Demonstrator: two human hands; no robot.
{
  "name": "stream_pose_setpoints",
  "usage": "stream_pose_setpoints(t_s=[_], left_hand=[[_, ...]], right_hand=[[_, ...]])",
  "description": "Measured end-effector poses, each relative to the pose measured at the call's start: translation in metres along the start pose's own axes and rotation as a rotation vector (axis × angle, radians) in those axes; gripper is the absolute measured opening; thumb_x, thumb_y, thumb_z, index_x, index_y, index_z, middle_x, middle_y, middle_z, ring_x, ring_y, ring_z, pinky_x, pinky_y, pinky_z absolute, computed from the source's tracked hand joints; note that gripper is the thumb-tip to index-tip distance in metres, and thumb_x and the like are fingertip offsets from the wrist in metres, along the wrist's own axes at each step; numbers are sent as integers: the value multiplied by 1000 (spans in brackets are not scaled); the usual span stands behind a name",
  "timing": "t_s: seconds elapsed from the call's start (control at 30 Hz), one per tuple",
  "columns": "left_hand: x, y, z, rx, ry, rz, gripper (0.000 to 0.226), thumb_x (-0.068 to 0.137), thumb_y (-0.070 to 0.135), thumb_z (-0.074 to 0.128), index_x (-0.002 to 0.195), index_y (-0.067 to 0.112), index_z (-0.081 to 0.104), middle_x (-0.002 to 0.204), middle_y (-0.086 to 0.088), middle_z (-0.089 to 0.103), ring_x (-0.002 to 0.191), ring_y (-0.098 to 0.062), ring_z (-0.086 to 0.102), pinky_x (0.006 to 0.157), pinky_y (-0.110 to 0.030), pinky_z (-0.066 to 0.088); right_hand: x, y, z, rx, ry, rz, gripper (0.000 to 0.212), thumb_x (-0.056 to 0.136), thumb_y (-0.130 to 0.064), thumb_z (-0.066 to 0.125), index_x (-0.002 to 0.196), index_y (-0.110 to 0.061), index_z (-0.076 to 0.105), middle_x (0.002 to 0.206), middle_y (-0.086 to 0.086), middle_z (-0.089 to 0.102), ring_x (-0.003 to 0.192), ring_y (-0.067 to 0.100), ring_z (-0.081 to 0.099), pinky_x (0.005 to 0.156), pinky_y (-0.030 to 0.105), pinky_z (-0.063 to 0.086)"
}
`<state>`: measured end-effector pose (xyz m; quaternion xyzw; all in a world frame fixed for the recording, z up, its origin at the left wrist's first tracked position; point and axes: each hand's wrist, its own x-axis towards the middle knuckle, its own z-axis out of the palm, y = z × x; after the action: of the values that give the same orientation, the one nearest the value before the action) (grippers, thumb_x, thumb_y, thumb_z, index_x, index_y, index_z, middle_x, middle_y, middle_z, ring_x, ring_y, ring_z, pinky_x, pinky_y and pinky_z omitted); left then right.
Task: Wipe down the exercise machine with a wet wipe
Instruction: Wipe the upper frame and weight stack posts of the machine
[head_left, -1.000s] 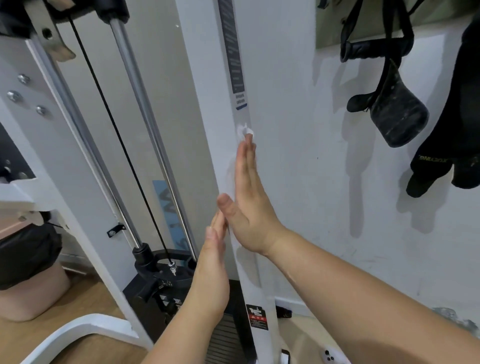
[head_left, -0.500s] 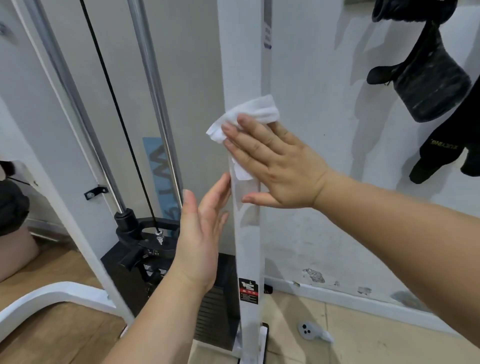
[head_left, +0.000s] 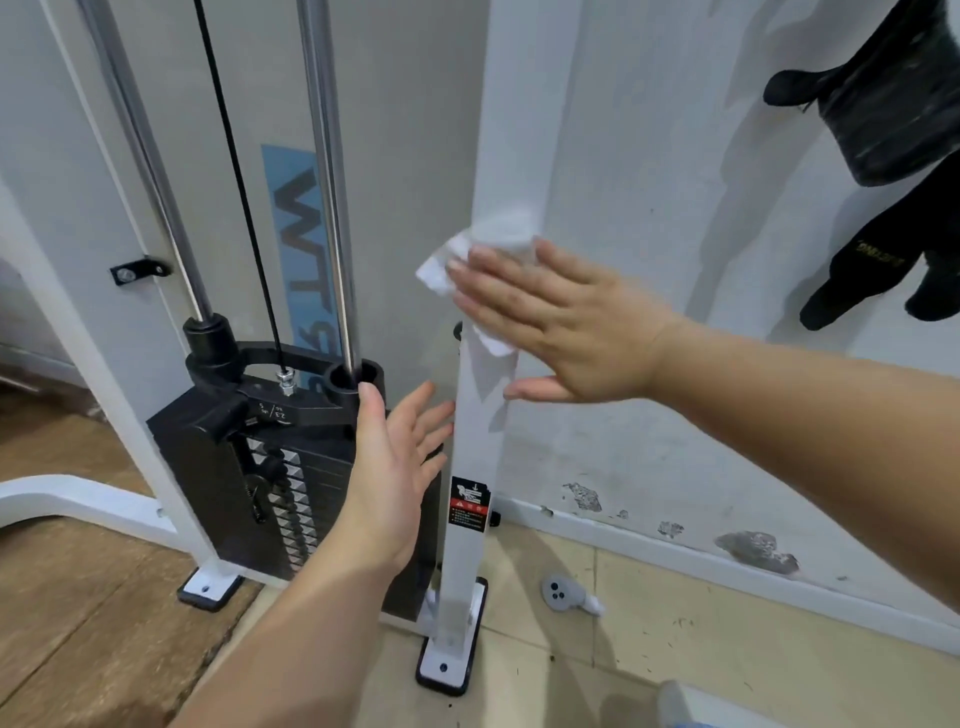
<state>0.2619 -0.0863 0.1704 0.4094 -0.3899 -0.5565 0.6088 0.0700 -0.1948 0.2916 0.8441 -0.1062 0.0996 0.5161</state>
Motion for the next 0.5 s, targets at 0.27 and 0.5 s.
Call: stream_pose_setpoints(t_s=[0.27,0.5], left_hand=[[-3,-32,-40,519,208,106,81,85,82,13,145,41,52,150,19,50,142,1,39,124,-41,24],[-5,-68,-54,1001,101,-48,63,103,57,5,158,37,28,167,18,15,143,12,-8,126,-44,-10]], right_hand=[[-26,-90,35,47,-115,30,91,102,-67,28,163,-3,11,171,17,8,159,30,5,126,45,-15],[-39,-119,50,34,-209,-162,89,103,-63,30,164,-3,4,172,13,3,159,25,-2,127,42,-15]])
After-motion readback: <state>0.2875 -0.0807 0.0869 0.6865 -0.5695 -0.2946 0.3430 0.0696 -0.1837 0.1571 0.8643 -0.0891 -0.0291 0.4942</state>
